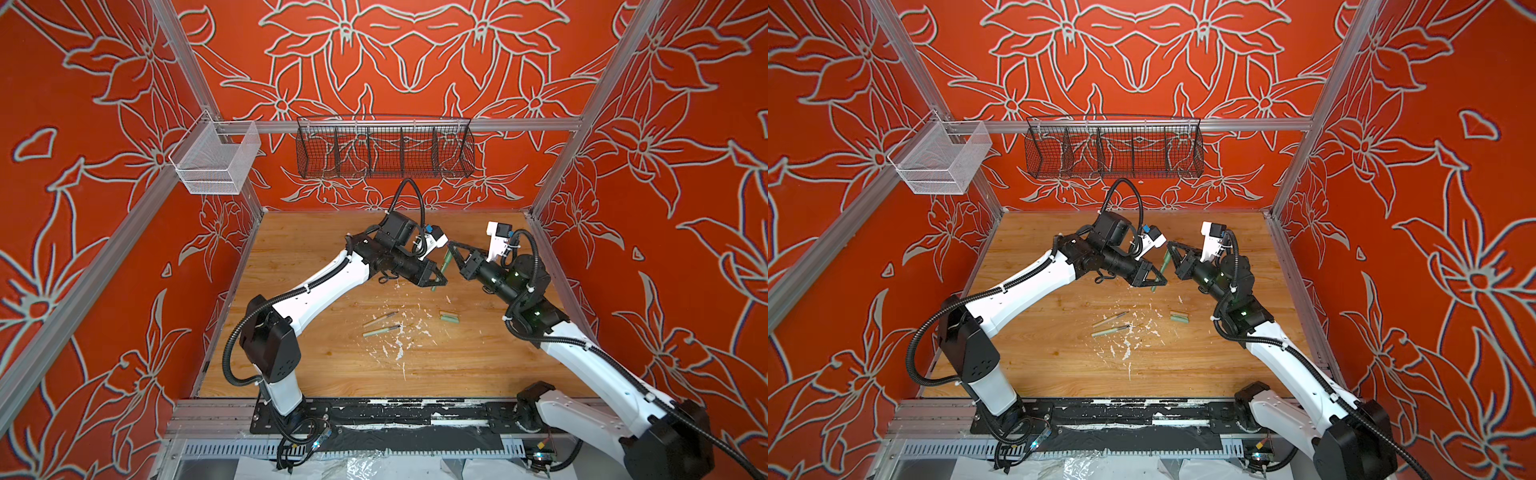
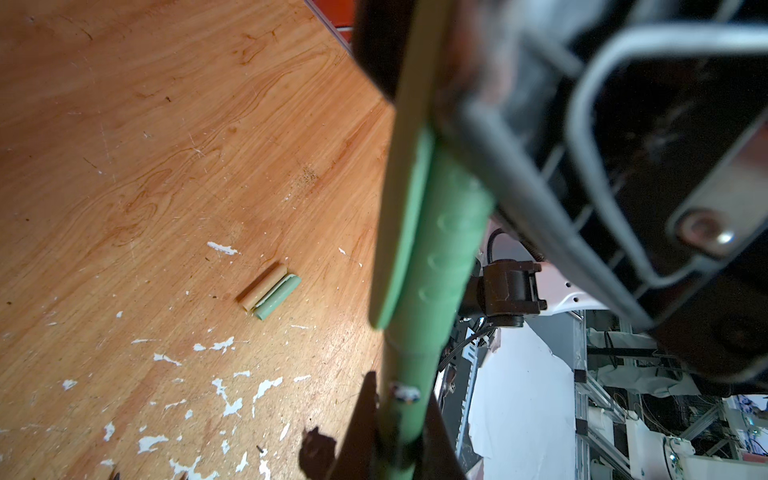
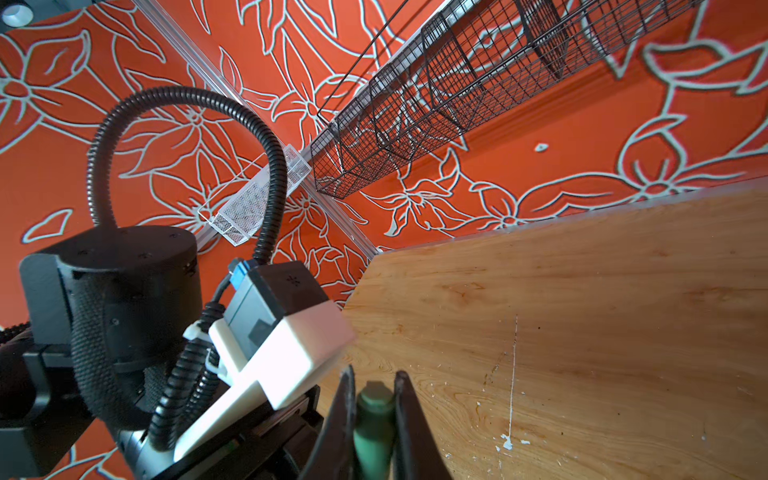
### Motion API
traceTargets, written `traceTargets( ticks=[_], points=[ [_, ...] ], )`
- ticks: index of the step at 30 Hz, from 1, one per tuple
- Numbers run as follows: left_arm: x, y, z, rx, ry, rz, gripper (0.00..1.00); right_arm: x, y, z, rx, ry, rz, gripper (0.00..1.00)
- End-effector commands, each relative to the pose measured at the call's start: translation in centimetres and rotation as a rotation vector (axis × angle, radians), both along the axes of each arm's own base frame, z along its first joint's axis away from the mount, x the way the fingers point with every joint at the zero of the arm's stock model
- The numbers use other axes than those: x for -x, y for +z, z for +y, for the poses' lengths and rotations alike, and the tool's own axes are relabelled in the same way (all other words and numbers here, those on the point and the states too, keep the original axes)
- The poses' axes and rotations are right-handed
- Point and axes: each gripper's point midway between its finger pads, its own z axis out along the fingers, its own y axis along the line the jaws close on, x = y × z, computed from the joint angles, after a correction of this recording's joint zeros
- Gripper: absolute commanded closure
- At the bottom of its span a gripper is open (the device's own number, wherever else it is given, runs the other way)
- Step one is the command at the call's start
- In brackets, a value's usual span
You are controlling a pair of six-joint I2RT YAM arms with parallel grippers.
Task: Insert the pens into the pen caps
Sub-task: 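Close the right gripper on the green cap top while the left holds the pen, then open the left gripper and draw it back while the right lifts the pen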
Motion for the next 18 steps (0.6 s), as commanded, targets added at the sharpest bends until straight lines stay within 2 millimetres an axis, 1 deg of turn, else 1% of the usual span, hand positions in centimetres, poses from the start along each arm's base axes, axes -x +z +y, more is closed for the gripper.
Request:
traceTargets(
  ticks=[1,3,4,5,7,8,9,11,13,16,18],
  points=[
    [-7.9,6.8,2.9,0.184,0.248,-0.197,1.00,3.5,-8.1,2.0,0.226,0.168,0.261,1.00],
    [-7.4,5.1,3.2,0.161,0.254,-0.155,1.00,3.0,-7.0,1.9,0.252,0.162,0.221,1.00],
    [-7.3,4.5,3.5,0.149,0.268,-0.137,0.92,2.9,-6.7,1.9,0.268,0.162,0.203,1.00],
    [-7.3,3.8,3.9,0.139,0.289,-0.115,0.78,2.7,-6.6,1.7,0.284,0.153,0.194,1.00],
    [-7.2,3.1,4.7,0.136,0.313,-0.080,0.47,2.2,-6.5,1.3,0.298,0.133,0.194,1.00],
    [-7.1,3.0,4.9,0.134,0.324,-0.075,0.40,1.9,-6.6,1.0,0.305,0.117,0.207,1.00],
    [-7.0,2.9,5.2,0.127,0.331,-0.075,0.34,1.6,-6.7,0.8,0.311,0.100,0.224,1.00],
    [-6.8,3.0,5.4,0.126,0.338,-0.081,0.27,0.9,-7.0,0.4,0.329,0.067,0.253,1.00],
    [-6.5,3.1,5.6,0.122,0.337,-0.081,0.24,0.2,-7.6,-0.3,0.361,0.027,0.284,1.00],
    [-5.8,2.4,6.2,0.089,0.342,-0.069,0.22,-1.4,-9.1,-2.1,0.499,-0.047,0.354,1.00],
    [-5.3,1.3,7.3,0.033,0.372,-0.070,0.19,-2.5,-10.4,-3.4,0.634,-0.078,0.385,1.00]
  ],
)
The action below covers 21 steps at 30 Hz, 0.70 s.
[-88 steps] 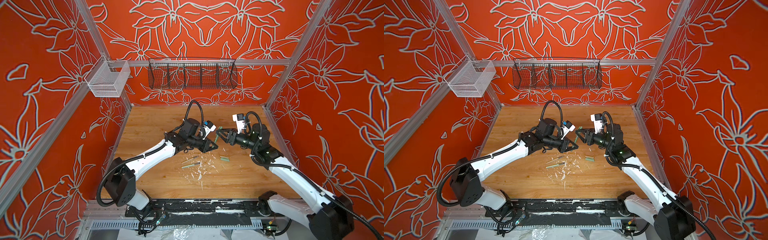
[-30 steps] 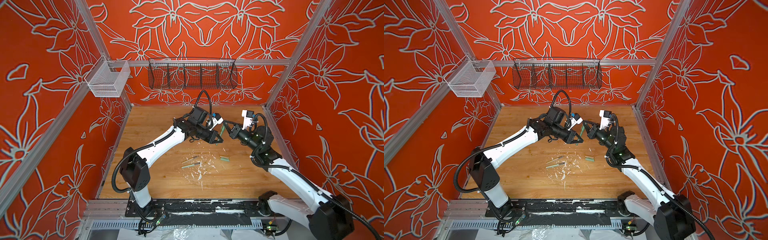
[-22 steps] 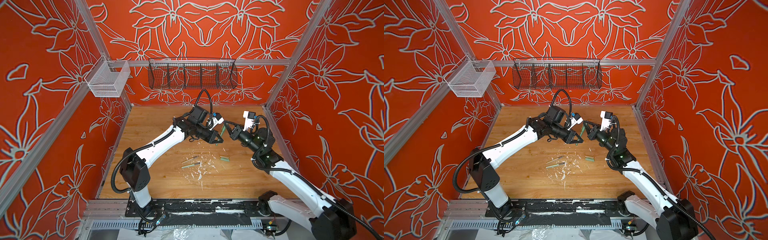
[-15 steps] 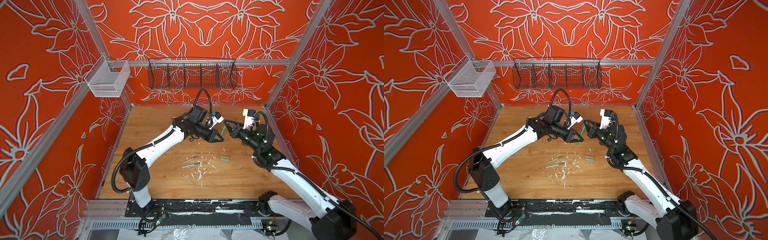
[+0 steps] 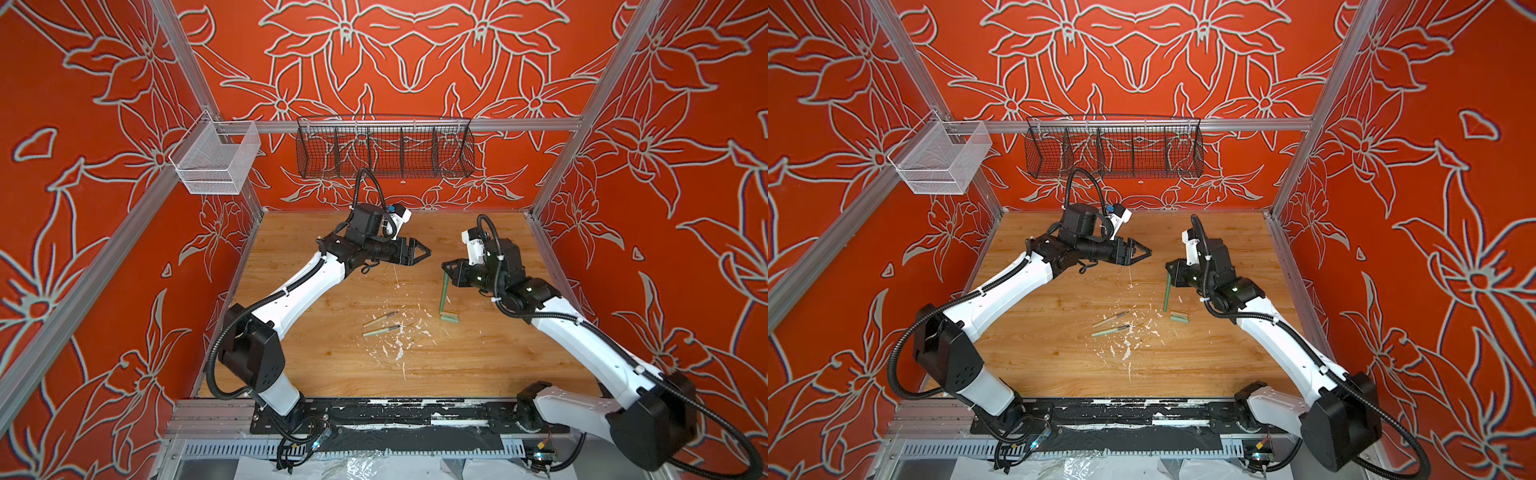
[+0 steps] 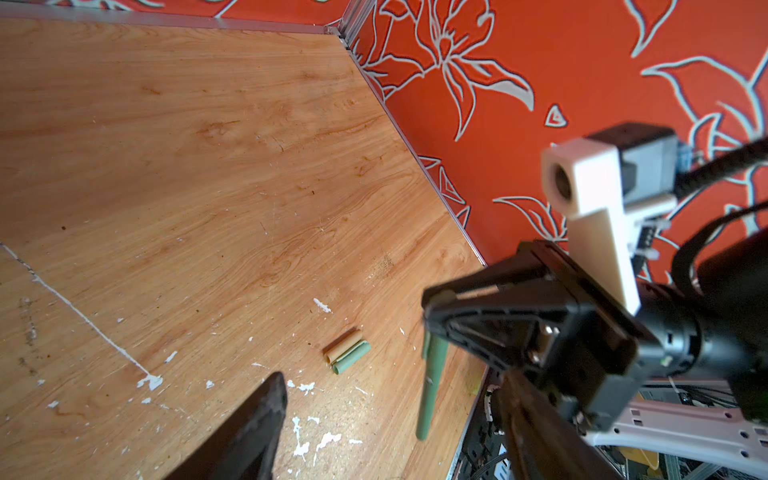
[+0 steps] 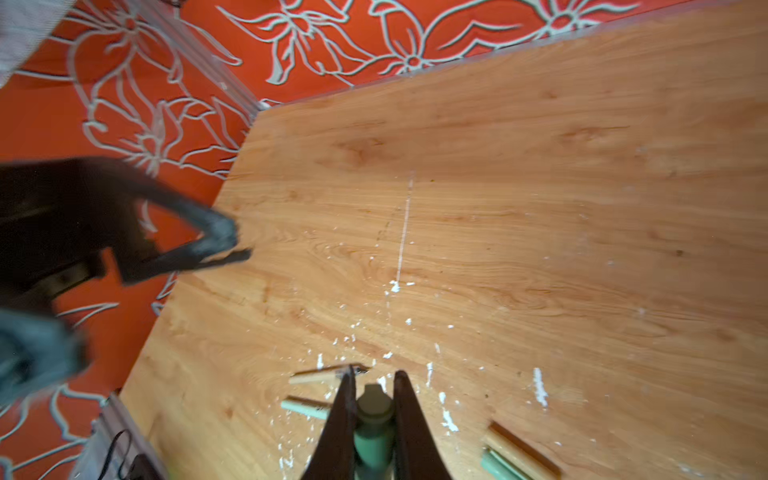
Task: Insert the pens into the pen caps
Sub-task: 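Open the left gripper and draw it back while the right lifts the pen, then carry the capped green pen away and lay it down with the right gripper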
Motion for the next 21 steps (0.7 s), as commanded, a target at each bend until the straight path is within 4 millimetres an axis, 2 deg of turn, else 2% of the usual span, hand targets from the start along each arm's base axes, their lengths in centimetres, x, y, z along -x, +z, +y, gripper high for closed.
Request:
traceTargets(
  ticks=[1,5,10,16,18,21],
  points=[
    [1.1,-0.9,1.9,-0.076,0.056,-0.004,0.16,-1.4,-2.2,-3.0,0.249,-0.042,0.054,1.00],
    [2.5,-3.8,5.1,-0.195,0.143,-0.018,0.09,-4.4,-5.2,-5.3,0.455,-0.051,0.128,1.00],
    [5.2,-6.5,9.1,-0.275,0.250,-0.029,0.06,-7.8,-9.1,-7.4,0.522,-0.050,0.226,1.00],
    [8.2,-7.8,13.0,-0.268,0.380,-0.069,0.00,-10.8,-12.8,-9.2,0.565,-0.055,0.301,1.00],
    [9.2,-7.5,14.0,-0.261,0.409,-0.095,0.02,-11.5,-13.8,-9.7,0.547,-0.058,0.322,1.00],
    [9.8,-8.2,15.1,-0.272,0.443,-0.100,0.03,-12.3,-14.9,-10.5,0.565,-0.071,0.341,1.00]
  ],
)
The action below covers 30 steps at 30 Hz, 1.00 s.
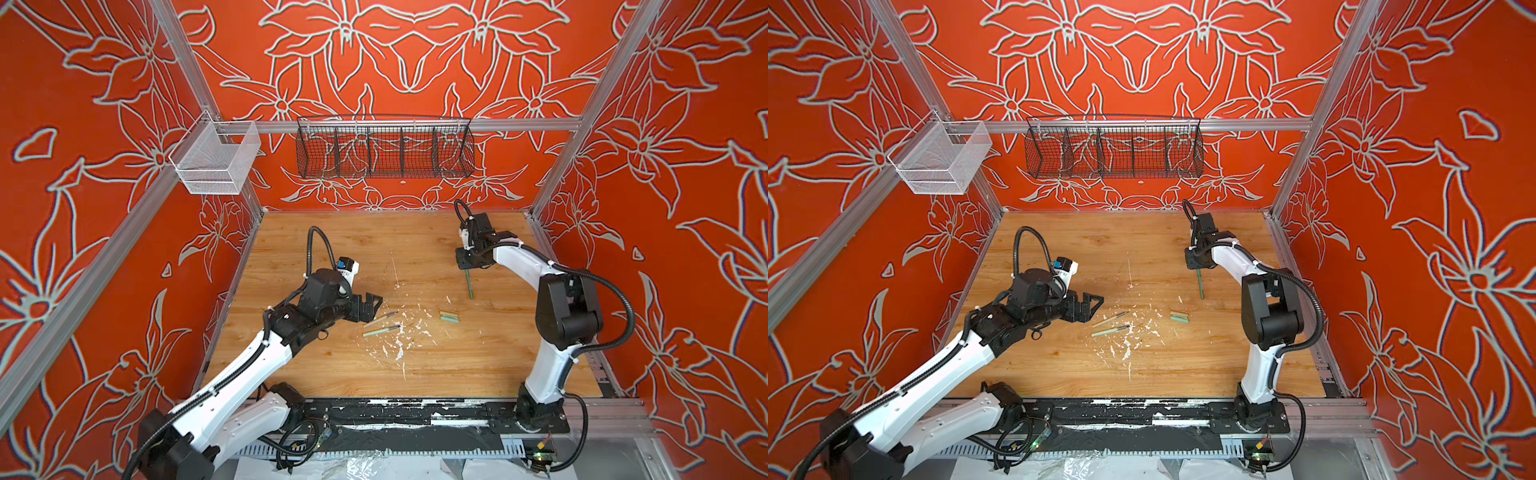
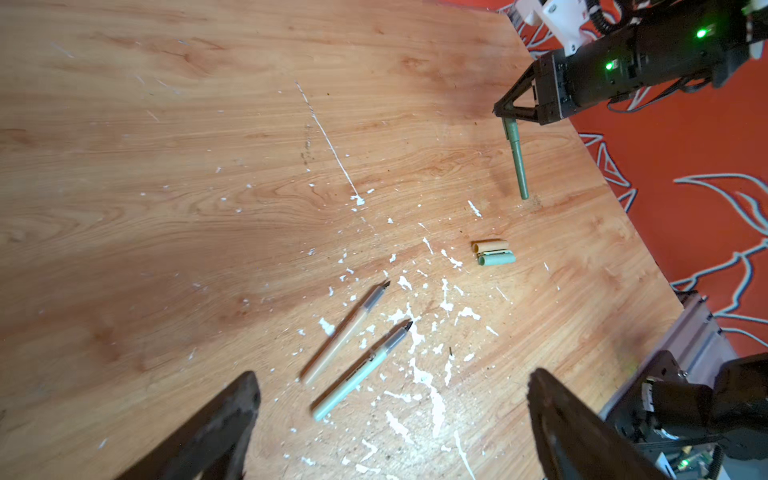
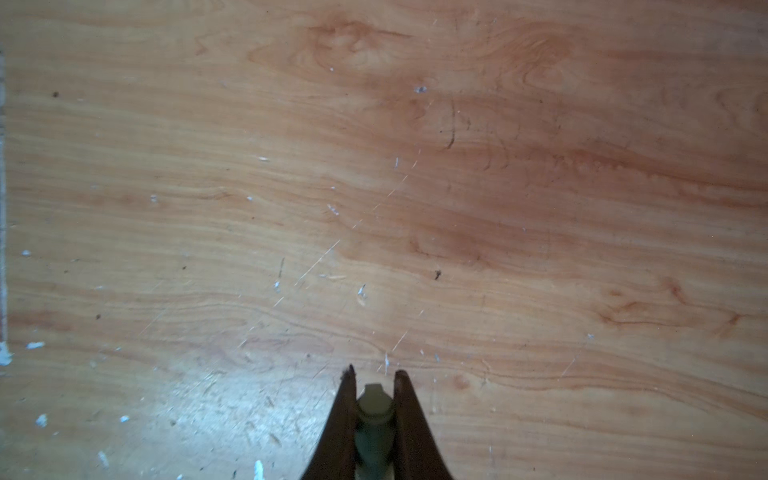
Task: Insert the pens into the pen caps
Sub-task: 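Carry the capped green pen away and lay it down with the right gripper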
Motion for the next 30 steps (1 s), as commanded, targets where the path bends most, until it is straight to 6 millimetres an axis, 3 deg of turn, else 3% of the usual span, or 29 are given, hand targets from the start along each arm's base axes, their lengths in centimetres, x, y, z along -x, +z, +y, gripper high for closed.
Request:
traceTargets(
  ticks=[1,13,20,26,30],
  points=[
    [-0.1,-0.3,1.5,-0.017,0.079,-0.023,0.03,-0.8,-0.3,-0.8,0.034,0.023,0.014,1.00],
    [-0.3,-2.4,1.3,-0.061,0.071,0.036,0.03,-2.0,-3.7,-2.4,0.063,-0.030,0.083,1.00],
    [-0.1,-2.4,0.9,-0.067,0.031,0.048,0.03,-2.3,-4.8,-2.6,0.044,-0.054,0.110,0.68],
    [0.1,-2.2,1.0,-0.076,0.032,0.052,0.03,-2.4,-3.0,-2.5,0.021,-0.058,0.096,0.57],
    [0.0,-1.8,0.9,-0.072,0.027,0.046,0.03,-1.5,1.1,-1.9,-0.030,-0.060,0.036,0.55]
  ],
)
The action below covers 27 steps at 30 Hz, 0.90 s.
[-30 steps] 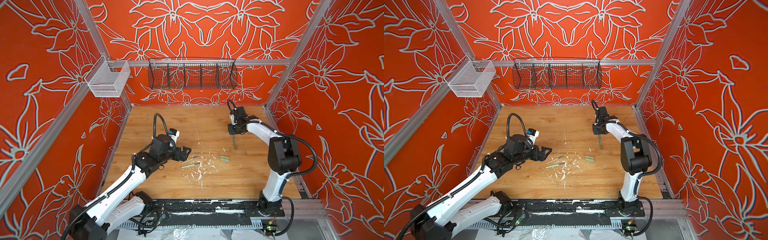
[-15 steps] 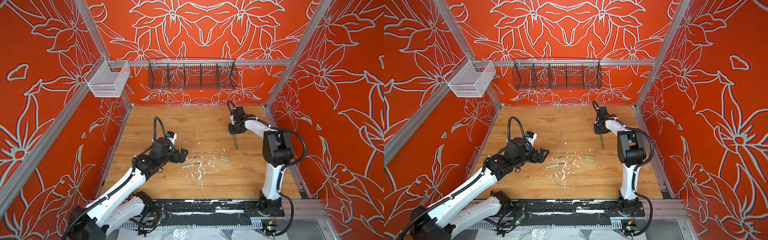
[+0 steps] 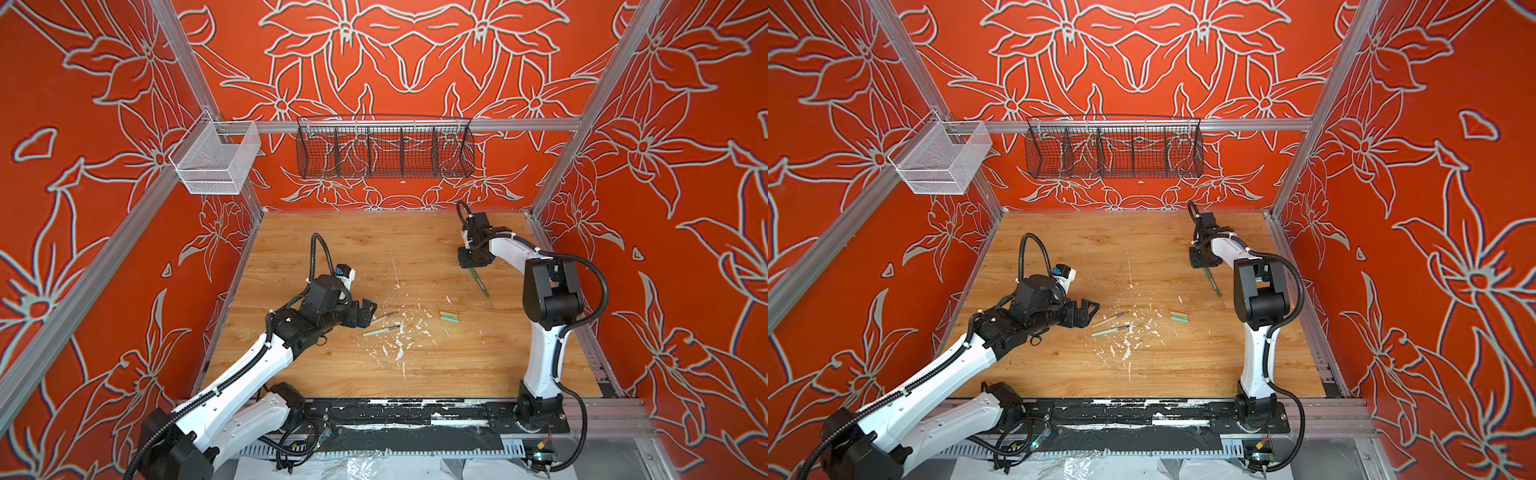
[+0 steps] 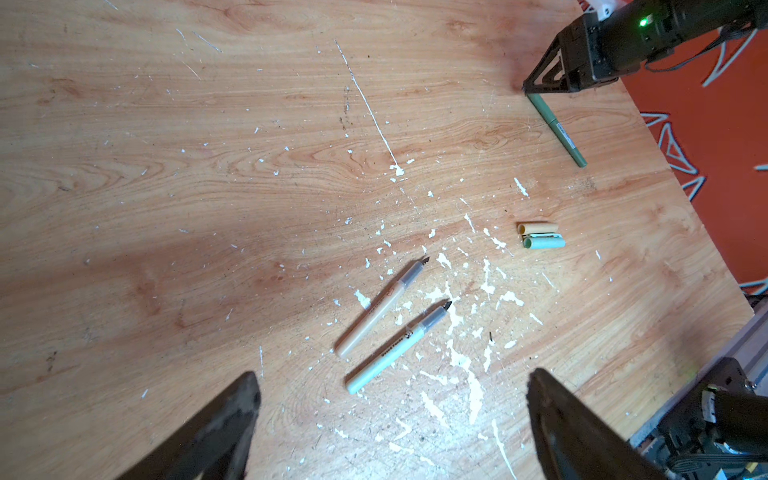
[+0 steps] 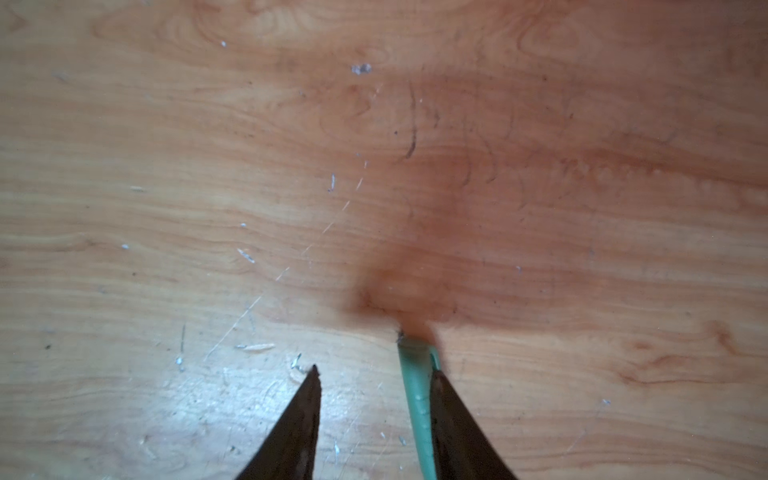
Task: Insert the pens into the pen caps
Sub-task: 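Carry the capped green pen away and lay it down with the right gripper, then move the open right gripper over the pale green cap beside the beige cap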
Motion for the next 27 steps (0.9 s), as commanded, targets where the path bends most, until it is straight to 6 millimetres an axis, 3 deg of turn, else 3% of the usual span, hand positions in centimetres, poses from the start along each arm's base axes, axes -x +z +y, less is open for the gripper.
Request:
traceTargets(
  ticks=[1,4,6,10,14,19,22,27],
  points=[
    [-0.2,1.3,-0.3,0.008,-0.014,-0.021,0.03,1.2,5.5,0.3,-0.054,-0.011,-0.071,0.54],
    [-0.4,1.8,-0.3,0.008,-0.014,-0.034,0.03,3.2,8.4,0.6,-0.100,-0.025,-0.100,0.53],
    [-0.6,1.9,-0.4,0.010,-0.015,-0.040,0.03,4.8,9.2,0.8,-0.126,-0.029,-0.106,0.53],
    [-1.0,1.7,-0.5,0.008,-0.008,-0.038,0.03,9.8,9.9,4.1,-0.201,0.073,-0.071,0.52],
    [-1.2,1.7,-0.6,0.012,-0.004,-0.043,0.03,15.5,8.1,7.4,-0.147,0.176,-0.002,0.52],
    [-1.5,1.9,-0.5,0.007,0.007,-0.061,0.03,20.6,4.8,8.1,-0.175,0.107,0.108,0.52],
    [-1.5,1.5,-0.5,0.014,0.009,-0.056,0.03,21.9,3.9,8.3,-0.217,0.065,0.106,0.53],
    [-1.2,0.4,-0.2,0.000,0.017,-0.031,0.03,22.1,2.5,9.2,-0.302,0.036,0.087,0.53]
  ],
)
